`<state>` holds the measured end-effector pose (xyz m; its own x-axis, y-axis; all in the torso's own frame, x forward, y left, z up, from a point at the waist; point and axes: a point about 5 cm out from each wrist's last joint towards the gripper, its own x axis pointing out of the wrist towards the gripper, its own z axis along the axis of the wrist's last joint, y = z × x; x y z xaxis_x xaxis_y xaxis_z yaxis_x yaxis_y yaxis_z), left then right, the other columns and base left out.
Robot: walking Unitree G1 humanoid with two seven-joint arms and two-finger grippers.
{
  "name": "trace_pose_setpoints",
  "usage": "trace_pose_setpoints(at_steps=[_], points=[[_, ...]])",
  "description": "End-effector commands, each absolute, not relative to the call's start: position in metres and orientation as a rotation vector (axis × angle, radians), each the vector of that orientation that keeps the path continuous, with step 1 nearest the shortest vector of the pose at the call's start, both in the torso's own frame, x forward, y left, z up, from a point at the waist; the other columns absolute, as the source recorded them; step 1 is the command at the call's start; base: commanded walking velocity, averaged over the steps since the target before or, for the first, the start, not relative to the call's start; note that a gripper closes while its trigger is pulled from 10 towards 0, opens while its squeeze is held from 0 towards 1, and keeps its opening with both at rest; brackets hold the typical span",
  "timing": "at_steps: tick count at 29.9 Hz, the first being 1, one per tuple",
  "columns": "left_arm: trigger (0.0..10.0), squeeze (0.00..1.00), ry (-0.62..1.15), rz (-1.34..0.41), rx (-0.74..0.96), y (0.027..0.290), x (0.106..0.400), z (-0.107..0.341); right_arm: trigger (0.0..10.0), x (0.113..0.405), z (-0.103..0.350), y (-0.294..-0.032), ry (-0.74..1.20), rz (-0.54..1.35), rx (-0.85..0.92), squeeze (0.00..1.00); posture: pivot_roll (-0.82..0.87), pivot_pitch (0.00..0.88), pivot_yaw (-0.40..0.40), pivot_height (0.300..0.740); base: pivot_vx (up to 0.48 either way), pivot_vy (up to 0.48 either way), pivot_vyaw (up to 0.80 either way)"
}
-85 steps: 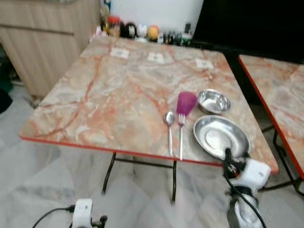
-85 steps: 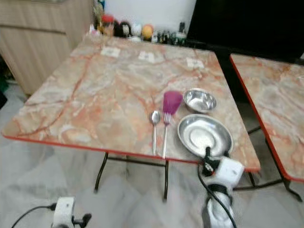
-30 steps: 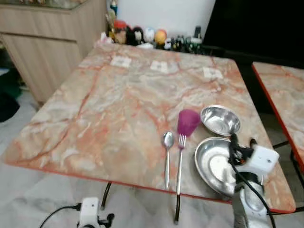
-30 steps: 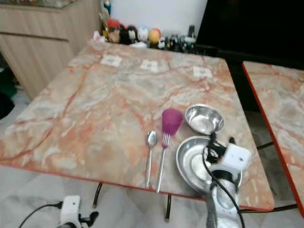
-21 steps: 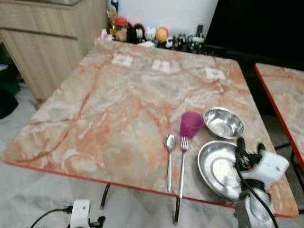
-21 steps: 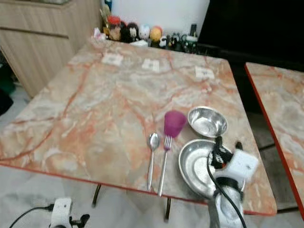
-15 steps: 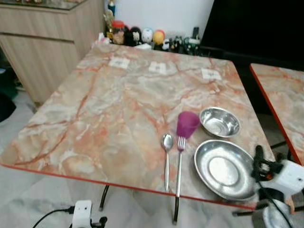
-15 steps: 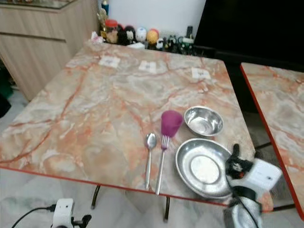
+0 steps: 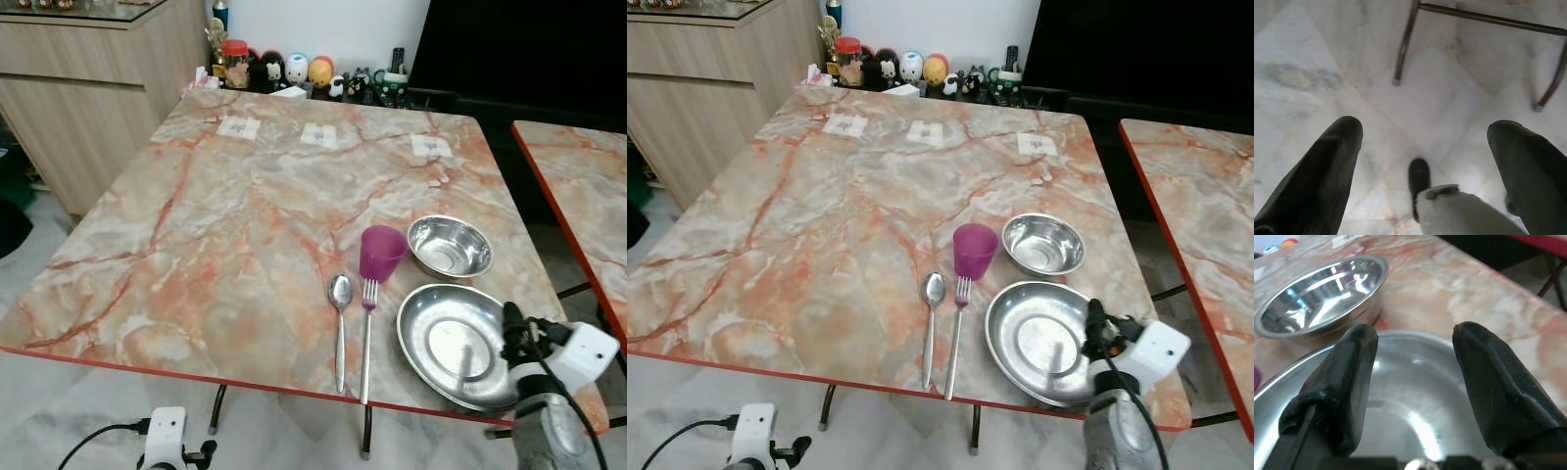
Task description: Setting the table
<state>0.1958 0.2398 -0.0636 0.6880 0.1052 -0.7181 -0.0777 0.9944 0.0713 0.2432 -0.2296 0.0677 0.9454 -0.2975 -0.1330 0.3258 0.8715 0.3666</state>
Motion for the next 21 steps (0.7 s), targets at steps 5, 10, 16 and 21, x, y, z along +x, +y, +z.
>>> trace_pose_setpoints(at_steps=[5, 10, 16, 21], points=[[10.0, 0.0, 0.825, 0.118, 0.044, 0.244, 0.193, -0.064, 10.0, 0.235, 0.065, -0.234, 0.067, -0.36, 0.419, 0.0, 0.1, 0.038, -0.032, 0.74, 0.0, 0.0, 0.0], [10.0, 0.0, 0.822, 0.121, 0.048, 0.246, 0.194, -0.063, 10.0, 0.227, 0.073, -0.247, 0.018, -0.417, 0.408, 0.0, 0.08, 0.028, -0.03, 0.74, 0.0, 0.0, 0.0], [10.0, 0.0, 0.825, 0.115, 0.048, 0.245, 0.193, -0.064, 10.0, 0.219, 0.085, -0.255, -0.012, -0.391, 0.379, 0.0, 0.05, 0.001, -0.038, 0.74, 0.0, 0.0, 0.0], [10.0, 0.0, 0.82, 0.109, 0.027, 0.24, 0.192, -0.066, 10.0, 0.219, 0.082, -0.246, -0.007, -0.363, 0.405, 0.0, 0.06, 0.0, -0.059, 0.74, 0.0, 0.0, 0.0]])
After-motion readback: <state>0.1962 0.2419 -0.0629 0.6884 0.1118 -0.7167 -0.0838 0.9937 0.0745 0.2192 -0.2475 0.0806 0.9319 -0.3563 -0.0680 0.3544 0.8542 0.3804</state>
